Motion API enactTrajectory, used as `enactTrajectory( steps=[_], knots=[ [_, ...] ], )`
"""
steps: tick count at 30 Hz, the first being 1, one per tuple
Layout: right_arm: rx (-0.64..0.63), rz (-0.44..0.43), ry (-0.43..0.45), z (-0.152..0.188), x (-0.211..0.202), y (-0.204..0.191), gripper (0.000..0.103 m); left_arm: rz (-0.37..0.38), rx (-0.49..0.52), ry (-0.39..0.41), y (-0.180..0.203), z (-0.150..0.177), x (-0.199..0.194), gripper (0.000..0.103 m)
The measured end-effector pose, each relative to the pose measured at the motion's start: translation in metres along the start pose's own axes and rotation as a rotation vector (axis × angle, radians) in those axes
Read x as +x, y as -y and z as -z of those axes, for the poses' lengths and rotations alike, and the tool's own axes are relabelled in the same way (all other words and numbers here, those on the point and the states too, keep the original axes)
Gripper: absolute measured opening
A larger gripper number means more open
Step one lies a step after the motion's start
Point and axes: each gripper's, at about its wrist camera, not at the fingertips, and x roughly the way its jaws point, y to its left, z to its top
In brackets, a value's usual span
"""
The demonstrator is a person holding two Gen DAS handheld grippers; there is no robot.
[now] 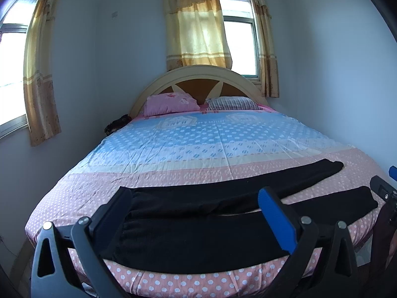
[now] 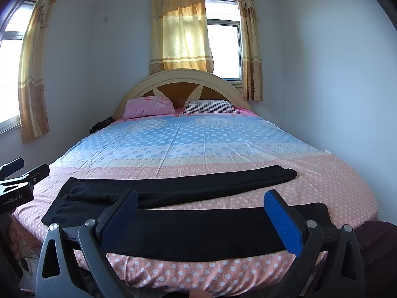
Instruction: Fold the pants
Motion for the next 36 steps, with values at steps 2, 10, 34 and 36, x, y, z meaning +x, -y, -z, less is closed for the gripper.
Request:
enactTrajectory(
  steps=[2,10,34,36],
  knots=[
    [0.0,0.001,-0.002,0.0003,0.0003,-0.0001,0.102,-0.002,0.001,-0.001,-0.0001,-0.0003,0.0001,0.103],
    [0.0,0.001,-0.004,0.0007,0.0011,-0.0001,0.102,0.002,-0.001,-0.005,-0.0024,0.0015,0.0005,0.103],
    [-0.003,0.0,-0.006,0.0027,0.0037,0.0007,0.102,0.003,-0.002,-0.019,-0.0013,0.0023,0.004,0.103],
    [-0.002,-0.001,-0.006,0.0031,0.0039,0.0008,0.102,0.002,0.0,-0.019,-0.0017,0.0019,0.0041,0.103]
  ],
)
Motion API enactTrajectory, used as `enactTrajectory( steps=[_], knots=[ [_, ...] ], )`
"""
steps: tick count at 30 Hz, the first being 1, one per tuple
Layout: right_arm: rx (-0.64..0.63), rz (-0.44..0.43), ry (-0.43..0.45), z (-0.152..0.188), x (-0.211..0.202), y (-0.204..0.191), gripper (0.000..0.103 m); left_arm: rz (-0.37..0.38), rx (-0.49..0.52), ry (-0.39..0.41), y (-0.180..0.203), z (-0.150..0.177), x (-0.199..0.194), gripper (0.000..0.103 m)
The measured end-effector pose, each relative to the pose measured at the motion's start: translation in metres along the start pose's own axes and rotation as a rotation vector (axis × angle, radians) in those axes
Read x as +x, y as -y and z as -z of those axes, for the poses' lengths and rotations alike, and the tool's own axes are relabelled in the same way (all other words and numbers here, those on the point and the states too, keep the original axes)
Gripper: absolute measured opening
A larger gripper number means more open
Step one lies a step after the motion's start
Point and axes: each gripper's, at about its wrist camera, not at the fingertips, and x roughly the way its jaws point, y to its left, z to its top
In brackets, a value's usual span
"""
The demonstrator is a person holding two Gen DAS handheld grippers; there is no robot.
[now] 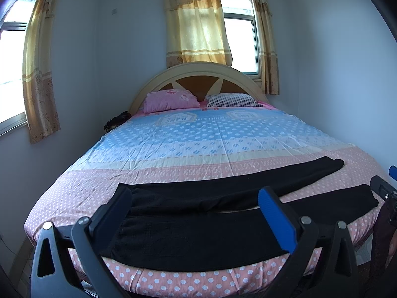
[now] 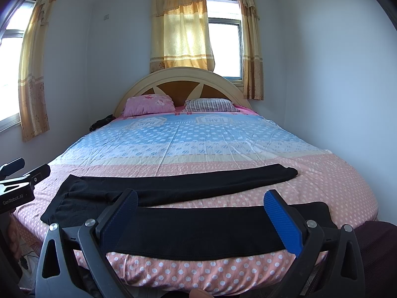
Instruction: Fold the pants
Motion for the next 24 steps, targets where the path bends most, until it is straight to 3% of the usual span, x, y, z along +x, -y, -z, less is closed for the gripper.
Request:
enactTrajectory(
  steps=[24],
  knots=[
    [-0.01,0.001,-0.024,0.008,0.011,-0.003,0.102,0.001,0.0,-0.027,-0.003,0.003,0.008,0.103]
  ],
)
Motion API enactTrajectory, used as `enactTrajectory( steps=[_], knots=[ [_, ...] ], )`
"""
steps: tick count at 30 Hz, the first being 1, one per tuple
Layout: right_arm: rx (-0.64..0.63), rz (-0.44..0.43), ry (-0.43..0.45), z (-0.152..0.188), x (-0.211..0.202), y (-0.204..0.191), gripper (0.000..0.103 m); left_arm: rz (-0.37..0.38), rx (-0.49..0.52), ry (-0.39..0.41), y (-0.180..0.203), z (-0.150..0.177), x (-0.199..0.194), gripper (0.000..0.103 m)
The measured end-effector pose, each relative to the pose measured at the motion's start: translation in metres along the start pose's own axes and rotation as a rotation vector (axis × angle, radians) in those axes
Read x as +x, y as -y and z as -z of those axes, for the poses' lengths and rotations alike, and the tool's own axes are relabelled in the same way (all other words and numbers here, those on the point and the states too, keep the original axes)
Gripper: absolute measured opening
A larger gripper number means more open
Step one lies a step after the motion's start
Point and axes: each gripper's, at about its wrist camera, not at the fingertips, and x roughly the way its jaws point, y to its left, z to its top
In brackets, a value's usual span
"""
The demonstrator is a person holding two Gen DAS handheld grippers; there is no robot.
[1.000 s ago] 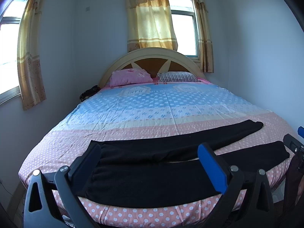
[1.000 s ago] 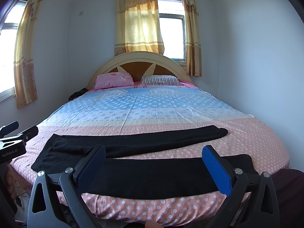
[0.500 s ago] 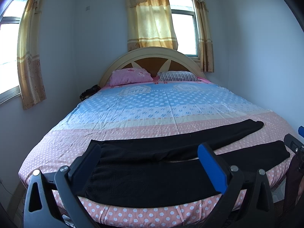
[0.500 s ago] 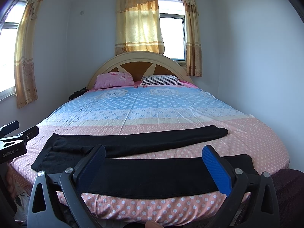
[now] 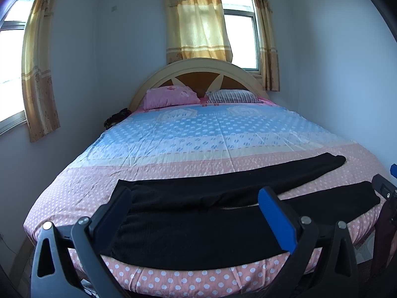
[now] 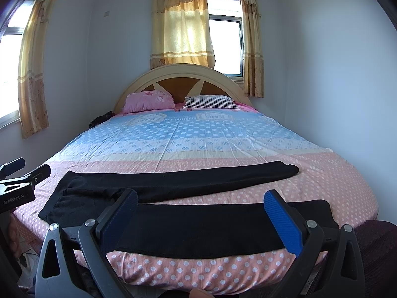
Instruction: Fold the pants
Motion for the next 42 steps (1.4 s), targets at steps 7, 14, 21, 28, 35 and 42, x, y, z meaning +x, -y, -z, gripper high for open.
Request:
enactTrajectory(
  steps=[7,14,21,28,35,42],
  knots=[
    [0.002,-0.013,-0.078,0.014,0.035,0.014,0.102,0.002,0.004,-0.039,-0.013,0.007,0.025,0.103],
    [0.067,0.018,-0.198,0.036,0.095,0.058,0.102,-0.148,-0.02,-0.132,-0.094,0.017,0.113,0.103],
    [0.08,0.061,-0.302,0.029,0.158,0.109,0.076,-0.271,-0.052,-0.253,-0.188,0.016,0.221,0.103],
    [0.093,0.109,-0.346,0.005,0.217,0.151,0.066,-0.179,-0.072,-0.369,-0.217,0.02,0.288,0.088],
    [0.103,0.142,-0.345,-0.021,0.253,0.173,0.066,-0.073,-0.086,-0.468,-0.228,0.032,0.327,0.061],
    [0.197,0.152,-0.435,-0.032,0.305,0.214,0.066,0.018,-0.115,-0.481,-0.23,0.035,0.334,0.041]
  ],
)
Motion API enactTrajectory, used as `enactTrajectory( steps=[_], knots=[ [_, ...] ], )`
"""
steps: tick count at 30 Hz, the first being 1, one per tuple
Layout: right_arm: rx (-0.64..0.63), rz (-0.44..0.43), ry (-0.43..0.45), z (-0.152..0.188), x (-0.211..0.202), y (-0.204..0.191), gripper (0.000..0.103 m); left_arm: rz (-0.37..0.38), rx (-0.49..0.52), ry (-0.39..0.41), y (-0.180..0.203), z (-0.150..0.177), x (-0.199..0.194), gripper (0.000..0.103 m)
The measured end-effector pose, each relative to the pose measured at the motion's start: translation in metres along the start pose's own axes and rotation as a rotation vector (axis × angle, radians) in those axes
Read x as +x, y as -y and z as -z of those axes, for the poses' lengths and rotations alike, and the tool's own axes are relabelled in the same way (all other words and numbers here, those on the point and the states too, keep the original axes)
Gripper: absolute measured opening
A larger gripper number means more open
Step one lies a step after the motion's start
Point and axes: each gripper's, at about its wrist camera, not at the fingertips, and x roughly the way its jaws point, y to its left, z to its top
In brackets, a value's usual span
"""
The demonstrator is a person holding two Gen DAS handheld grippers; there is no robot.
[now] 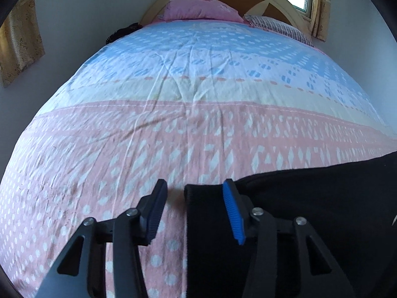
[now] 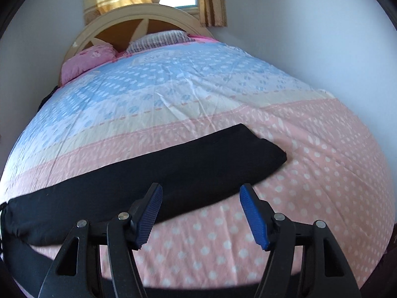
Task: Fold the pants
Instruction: 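Lower both grippers onto the black pants edge and close them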
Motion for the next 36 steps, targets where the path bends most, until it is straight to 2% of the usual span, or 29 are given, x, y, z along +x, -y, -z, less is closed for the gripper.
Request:
enactTrajectory(
  steps=[1,5,7,13,17,22,26,28,29,30,33,34,35,36],
  knots=[
    [0.017,0.003,-0.014,-0.008,0.008,0.007,0.066,0.018,-0.004,-0.001,0.0,0.0,-0.002,0.032],
    [0.052,0.008,-0.058,-0.036,0.039,0.026,0.066,0.009,0.031,0.006,0.006,0.001,-0.007,0.032],
    [0.058,0.028,-0.073,-0.05,0.054,0.033,0.066,0.006,0.031,0.0,0.007,-0.001,-0.002,0.036],
    [0.037,0.074,-0.115,-0.079,0.1,0.046,0.066,0.014,0.048,-0.005,0.009,-0.005,0.006,0.037],
    [0.048,0.07,-0.153,-0.089,0.125,0.055,0.066,0.036,0.043,-0.011,0.004,-0.005,0.007,0.037],
    [0.062,0.035,-0.183,-0.09,0.145,0.06,0.066,0.0,0.1,-0.008,0.013,-0.006,0.008,0.035],
    [0.028,0.011,-0.179,-0.089,0.152,0.057,0.066,-0.029,0.107,-0.016,0.018,-0.008,0.01,0.035],
    [0.017,0.01,-0.182,-0.089,0.154,0.056,0.05,-0.04,0.111,-0.025,0.019,-0.009,0.011,0.035],
    [0.007,0.004,-0.18,-0.089,0.153,0.055,0.035,-0.043,0.107,-0.032,0.02,-0.009,0.011,0.035],
    [0.004,-0.006,-0.182,-0.089,0.152,0.055,0.026,-0.045,0.1,-0.042,0.019,-0.01,0.012,0.035],
    [-0.014,-0.029,-0.172,-0.087,0.145,0.053,0.011,-0.052,0.073,-0.061,0.019,-0.012,0.012,0.035],
    [-0.014,-0.034,-0.158,-0.087,0.141,0.053,0.01,-0.063,0.092,-0.059,0.021,-0.012,0.011,0.033],
    [-0.014,-0.038,-0.136,-0.086,0.134,0.053,0.009,-0.07,0.123,-0.047,0.025,-0.011,0.009,0.027],
    [-0.014,-0.042,-0.121,-0.086,0.13,0.054,0.009,-0.066,0.15,-0.034,0.028,-0.01,0.007,0.013]
  ],
)
